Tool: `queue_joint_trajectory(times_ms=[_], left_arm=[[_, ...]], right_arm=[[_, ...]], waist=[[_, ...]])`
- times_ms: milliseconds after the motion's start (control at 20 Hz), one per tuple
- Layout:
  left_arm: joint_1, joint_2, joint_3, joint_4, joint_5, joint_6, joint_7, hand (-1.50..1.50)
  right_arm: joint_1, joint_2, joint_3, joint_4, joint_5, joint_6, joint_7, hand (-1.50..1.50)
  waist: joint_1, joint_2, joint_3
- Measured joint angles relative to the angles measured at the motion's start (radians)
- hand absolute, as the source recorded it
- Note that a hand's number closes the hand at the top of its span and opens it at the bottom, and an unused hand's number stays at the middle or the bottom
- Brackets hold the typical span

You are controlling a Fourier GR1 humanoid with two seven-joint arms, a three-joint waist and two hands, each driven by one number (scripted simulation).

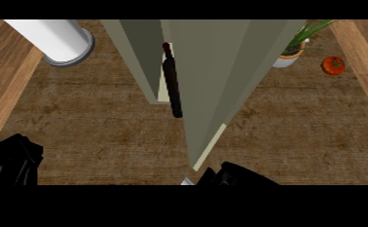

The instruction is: Pick up the wine, place it into the cabinet and close the cabinet

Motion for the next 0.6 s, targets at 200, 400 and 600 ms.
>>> queue_joint_trajectory(times_ms=[200, 400, 600], left_arm=[[0.021, 0.0, 0.032, 0.003, 0.01, -0.042, 0.003, 1.5], [0.021, -0.024, 0.046, 0.014, -0.012, -0.058, 0.003, 1.5], [0.026, -0.028, 0.075, 0.017, -0.01, -0.087, 0.01, 1.5]], right_arm=[[-0.183, 0.03, 0.011, 0.095, -0.041, -0.148, 0.007, 1.5], [-0.335, 0.042, 0.017, 0.225, -0.09, -0.254, -0.036, 1.5], [-0.462, 0.047, 0.004, 0.383, -0.143, -0.324, -0.122, 1.5]], waist=[[0.0, -0.001, 0.0], [-0.002, -0.001, 0.001], [0.001, 0.0, 0.001]])
